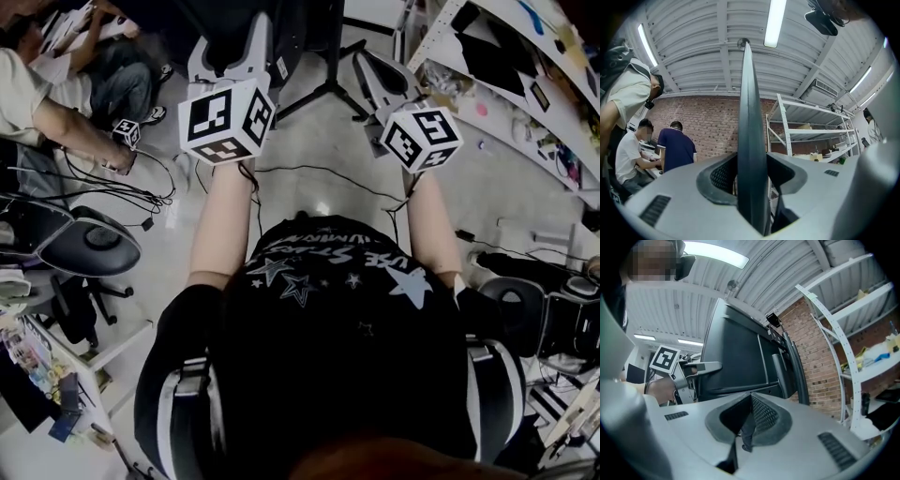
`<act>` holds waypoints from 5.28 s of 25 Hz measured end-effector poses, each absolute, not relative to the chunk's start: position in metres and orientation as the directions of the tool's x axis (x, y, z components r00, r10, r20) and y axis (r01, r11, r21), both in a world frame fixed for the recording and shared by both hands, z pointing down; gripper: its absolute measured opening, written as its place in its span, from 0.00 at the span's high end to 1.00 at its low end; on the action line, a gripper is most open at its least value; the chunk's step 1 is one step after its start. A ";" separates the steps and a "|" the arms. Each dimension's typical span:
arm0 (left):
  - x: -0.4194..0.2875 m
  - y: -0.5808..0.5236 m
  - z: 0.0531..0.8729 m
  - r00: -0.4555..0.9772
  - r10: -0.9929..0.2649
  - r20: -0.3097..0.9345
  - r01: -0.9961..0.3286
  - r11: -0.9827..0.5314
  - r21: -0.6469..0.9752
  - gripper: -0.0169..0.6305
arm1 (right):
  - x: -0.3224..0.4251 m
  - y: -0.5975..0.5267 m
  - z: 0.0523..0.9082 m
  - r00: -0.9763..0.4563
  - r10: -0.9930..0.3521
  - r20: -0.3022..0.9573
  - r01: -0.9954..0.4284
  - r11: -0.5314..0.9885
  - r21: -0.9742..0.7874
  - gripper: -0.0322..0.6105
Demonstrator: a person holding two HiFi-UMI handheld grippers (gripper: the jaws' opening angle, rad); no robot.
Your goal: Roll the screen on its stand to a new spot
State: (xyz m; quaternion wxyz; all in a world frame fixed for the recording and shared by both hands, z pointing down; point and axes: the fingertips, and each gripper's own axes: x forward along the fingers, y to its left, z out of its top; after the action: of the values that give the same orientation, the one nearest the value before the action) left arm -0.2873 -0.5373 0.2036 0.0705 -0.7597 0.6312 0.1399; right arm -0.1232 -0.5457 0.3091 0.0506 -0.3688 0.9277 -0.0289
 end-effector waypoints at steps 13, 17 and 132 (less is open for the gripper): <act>-0.247 -0.509 0.205 0.139 -0.949 -0.282 -0.982 -0.169 0.083 0.65 | -0.084 -0.517 0.308 -0.729 -0.680 -0.080 -0.672 0.733 -0.110 0.94; -0.239 -0.493 0.204 0.132 -0.950 -0.284 -0.983 -0.162 0.087 0.65 | -0.070 -0.501 0.311 -0.730 -0.679 -0.076 -0.670 0.733 -0.115 0.94; -0.010 -0.036 0.315 0.440 -0.880 -0.179 -0.854 -0.472 0.220 0.70 | 0.114 -0.023 0.362 -0.629 -0.778 0.009 -0.765 0.616 -0.189 0.94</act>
State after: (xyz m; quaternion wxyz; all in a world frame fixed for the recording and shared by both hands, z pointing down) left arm -0.0095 -0.0356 0.3148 -0.0482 -0.8472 0.5115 0.1349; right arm 0.1140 -0.0230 0.3618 0.0369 -0.4292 0.8982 -0.0876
